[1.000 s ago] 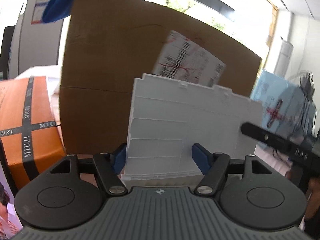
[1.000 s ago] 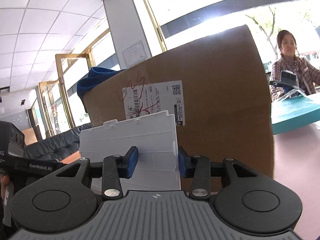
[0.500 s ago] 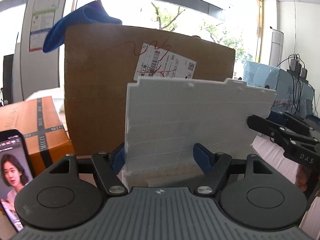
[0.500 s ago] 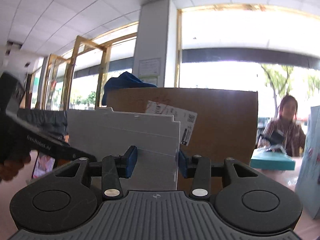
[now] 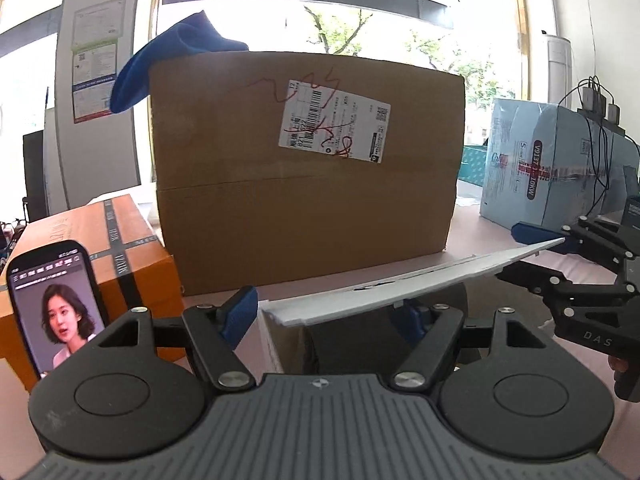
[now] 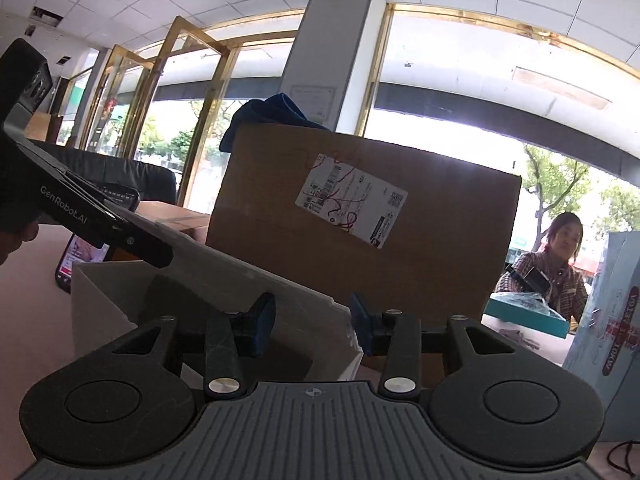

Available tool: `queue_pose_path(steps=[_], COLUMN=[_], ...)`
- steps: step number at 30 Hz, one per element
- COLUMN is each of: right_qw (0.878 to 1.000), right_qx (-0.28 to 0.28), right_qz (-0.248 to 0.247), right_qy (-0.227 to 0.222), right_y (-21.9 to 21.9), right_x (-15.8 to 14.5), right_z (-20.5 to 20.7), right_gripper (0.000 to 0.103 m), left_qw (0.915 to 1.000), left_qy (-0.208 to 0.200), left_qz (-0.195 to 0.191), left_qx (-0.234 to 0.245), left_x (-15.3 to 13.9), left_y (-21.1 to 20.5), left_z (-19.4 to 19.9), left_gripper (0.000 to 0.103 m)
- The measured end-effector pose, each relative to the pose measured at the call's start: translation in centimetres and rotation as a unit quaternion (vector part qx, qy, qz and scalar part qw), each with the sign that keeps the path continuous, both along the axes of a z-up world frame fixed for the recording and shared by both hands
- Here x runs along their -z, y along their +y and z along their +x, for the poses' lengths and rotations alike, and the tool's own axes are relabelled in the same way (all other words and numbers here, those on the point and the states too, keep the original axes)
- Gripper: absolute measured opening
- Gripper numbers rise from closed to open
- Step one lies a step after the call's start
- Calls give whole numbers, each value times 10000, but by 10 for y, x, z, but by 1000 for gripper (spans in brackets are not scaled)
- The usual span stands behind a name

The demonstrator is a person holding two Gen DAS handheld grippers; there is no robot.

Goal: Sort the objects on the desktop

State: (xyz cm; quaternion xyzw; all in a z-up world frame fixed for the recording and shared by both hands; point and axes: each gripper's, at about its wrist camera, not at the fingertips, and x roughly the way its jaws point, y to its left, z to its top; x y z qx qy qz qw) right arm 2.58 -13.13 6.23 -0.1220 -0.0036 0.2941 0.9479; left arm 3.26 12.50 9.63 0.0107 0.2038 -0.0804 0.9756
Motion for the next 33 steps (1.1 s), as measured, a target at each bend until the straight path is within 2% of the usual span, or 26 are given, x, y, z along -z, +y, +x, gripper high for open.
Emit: queue_pose_path(steps=[3,8,9,10,11,14,15,16,17,18,19,20,21,22,28,30,33], right_qw=[9998,9982,9975,9966,9958,9931,9918,9904,9884,9857,9831,9810,9793,9792,9884,9907,9898], right_qx=[-140,-252,-262,-261,-259,-325,-272,-219,-143,-53,48,165,270,338,502,557,632], right_qz=[123,129,195,291,409,782,887,993,1091,1171,1231,1283,1338,1334,934,800,857], right_qy=[74,531,634,730,776,815,877,939,1050,1212,1354,1444,1496,1492,1086,950,950], right_y=[-5,-16,-19,-22,-26,-34,-33,-31,-29,-25,-20,-16,-13,-10,9,15,7], right_x=[-6,-10,-11,-13,-14,-20,-21,-22,-21,-18,-14,-10,-6,-3,12,17,23], right_z=[-11,-27,-32,-37,-43,-57,-58,-59,-59,-56,-52,-50,-48,-48,-54,-56,-57], right_gripper=[45,45,54,77,85,86,80,68,58,35,20,16,15,15,15,15,15], left_qw=[10000,9999,9998,9996,9993,9983,9982,9982,9985,9989,9993,9993,9988,9990,9997,9998,9999], left_qy=[-25,-7,-72,-172,-273,-404,-364,-293,-217,-140,9,206,405,411,145,73,19], left_qz=[-53,-154,-166,-190,-226,-383,-428,-443,-413,-379,-335,-296,-258,-194,150,144,102], left_qx=[3,37,54,76,96,177,226,286,272,253,182,95,6,-39,-116,-99,-107], left_x=[-2,-5,-8,-12,-15,-24,-25,-26,-24,-23,-19,-14,-8,-4,11,13,15], left_y=[5,10,9,10,10,8,6,1,-6,-12,-19,-24,-29,-32,-44,-42,-41], left_z=[-13,-39,-47,-57,-66,-84,-84,-81,-75,-70,-61,-52,-43,-41,-44,-46,-48], left_gripper=[70,72,72,74,78,78,78,74,63,59,49,36,29,19,19,19,19])
